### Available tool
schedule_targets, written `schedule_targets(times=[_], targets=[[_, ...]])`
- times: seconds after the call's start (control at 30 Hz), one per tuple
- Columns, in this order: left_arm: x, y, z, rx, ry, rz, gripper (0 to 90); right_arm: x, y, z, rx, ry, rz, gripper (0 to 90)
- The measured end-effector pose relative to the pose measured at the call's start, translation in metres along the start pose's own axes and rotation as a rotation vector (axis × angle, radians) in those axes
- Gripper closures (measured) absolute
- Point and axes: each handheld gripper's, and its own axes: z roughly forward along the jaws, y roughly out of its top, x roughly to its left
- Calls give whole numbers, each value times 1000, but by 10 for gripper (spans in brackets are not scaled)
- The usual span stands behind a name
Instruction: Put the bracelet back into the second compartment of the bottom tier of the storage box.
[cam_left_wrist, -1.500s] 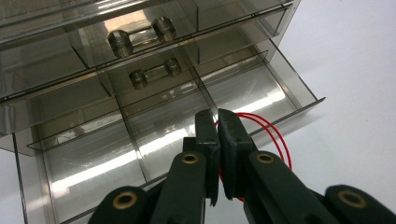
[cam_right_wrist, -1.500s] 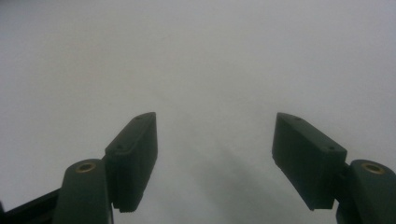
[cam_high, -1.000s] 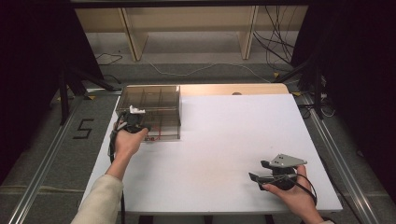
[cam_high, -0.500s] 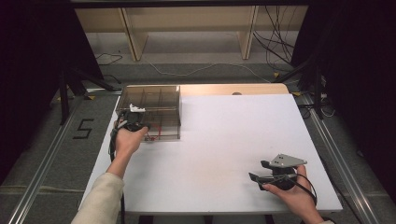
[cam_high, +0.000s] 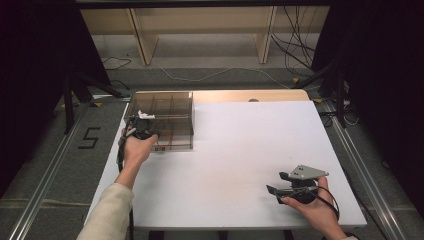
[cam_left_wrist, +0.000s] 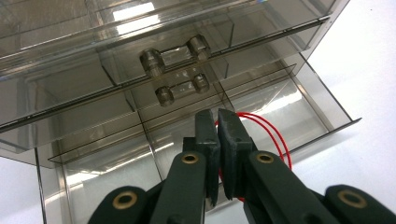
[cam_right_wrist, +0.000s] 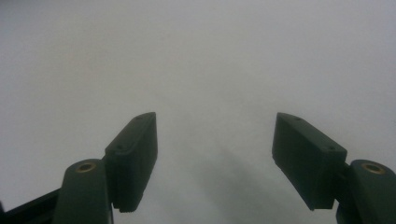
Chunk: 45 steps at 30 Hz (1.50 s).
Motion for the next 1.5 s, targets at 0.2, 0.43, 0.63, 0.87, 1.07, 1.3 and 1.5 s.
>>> schedule_targets(times=[0.2,0.43,0.63,0.87,1.07,1.3,1.5], targets=[[2,1,2,1,11,-5,872,0,0,0,3,-2,1,318],[3,1,4,1,16,-7,872,0,0,0,3,-2,1,318],[4,2,6,-1,23,-7,873,0,0,0,0,-1,1,318],[5,2,8,-4,32,-10,872,0,0,0,0,-1,0,318],[7,2,10,-5,37,-9,872,0,0,0,0,-1,0,318],[7,2,11,-8,44,-8,872,0,0,0,1,-1,-1,318],[7,2,14,-6,51,-2,872,0,0,0,4,-2,-1,318]])
